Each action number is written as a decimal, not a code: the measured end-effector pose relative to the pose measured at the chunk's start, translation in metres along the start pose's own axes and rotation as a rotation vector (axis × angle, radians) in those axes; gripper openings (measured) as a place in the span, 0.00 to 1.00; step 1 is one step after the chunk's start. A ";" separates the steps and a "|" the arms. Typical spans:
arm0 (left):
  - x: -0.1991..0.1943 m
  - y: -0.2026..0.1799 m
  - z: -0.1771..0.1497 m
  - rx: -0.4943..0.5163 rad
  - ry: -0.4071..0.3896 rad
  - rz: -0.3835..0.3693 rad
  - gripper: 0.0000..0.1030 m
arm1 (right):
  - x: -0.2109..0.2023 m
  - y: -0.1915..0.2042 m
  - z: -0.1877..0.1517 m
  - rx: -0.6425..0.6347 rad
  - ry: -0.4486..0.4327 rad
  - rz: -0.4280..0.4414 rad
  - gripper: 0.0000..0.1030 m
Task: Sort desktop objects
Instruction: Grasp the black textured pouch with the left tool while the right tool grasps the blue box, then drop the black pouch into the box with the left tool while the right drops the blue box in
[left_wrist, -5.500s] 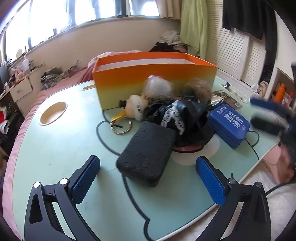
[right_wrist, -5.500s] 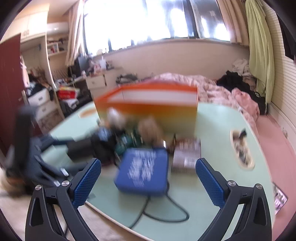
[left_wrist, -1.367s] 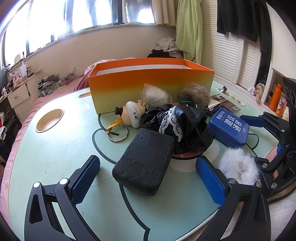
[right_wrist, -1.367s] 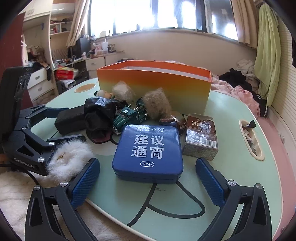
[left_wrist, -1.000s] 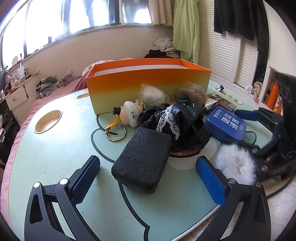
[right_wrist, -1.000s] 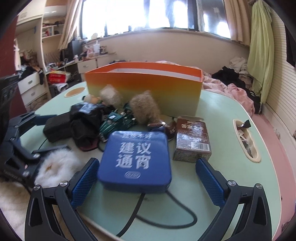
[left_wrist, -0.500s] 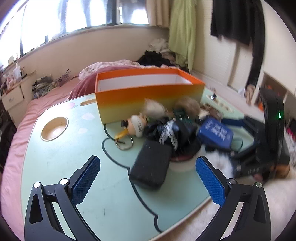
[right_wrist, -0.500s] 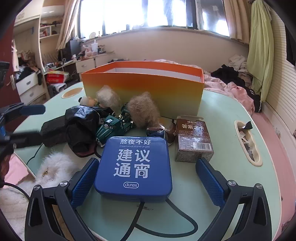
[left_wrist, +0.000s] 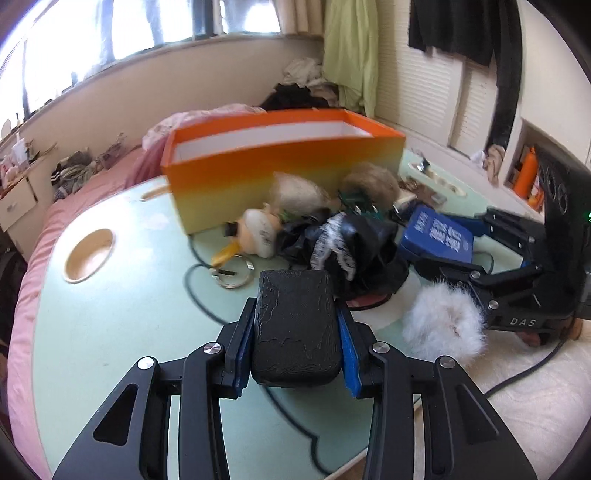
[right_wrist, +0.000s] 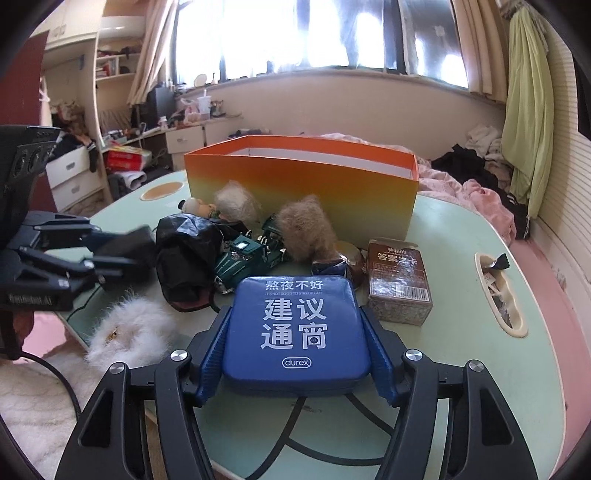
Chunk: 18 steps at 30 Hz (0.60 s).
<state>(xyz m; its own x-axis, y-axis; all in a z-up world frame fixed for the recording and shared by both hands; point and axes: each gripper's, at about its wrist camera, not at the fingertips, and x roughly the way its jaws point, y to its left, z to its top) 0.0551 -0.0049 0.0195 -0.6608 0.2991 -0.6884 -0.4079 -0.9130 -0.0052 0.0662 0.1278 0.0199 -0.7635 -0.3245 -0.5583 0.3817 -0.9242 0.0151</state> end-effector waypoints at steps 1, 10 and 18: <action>-0.005 0.004 0.000 -0.014 -0.014 -0.001 0.39 | -0.002 -0.001 0.001 0.004 -0.006 0.004 0.64; -0.045 0.011 0.030 -0.052 -0.153 -0.039 0.39 | -0.041 -0.005 0.050 -0.006 -0.126 0.010 0.64; -0.008 0.002 0.117 -0.012 -0.146 -0.049 0.39 | 0.027 -0.060 0.129 0.226 0.036 0.137 0.64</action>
<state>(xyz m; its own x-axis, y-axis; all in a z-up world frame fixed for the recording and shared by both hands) -0.0140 0.0234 0.1093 -0.7254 0.3795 -0.5742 -0.4346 -0.8995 -0.0454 -0.0446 0.1486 0.1103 -0.6921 -0.4458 -0.5677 0.3508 -0.8951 0.2752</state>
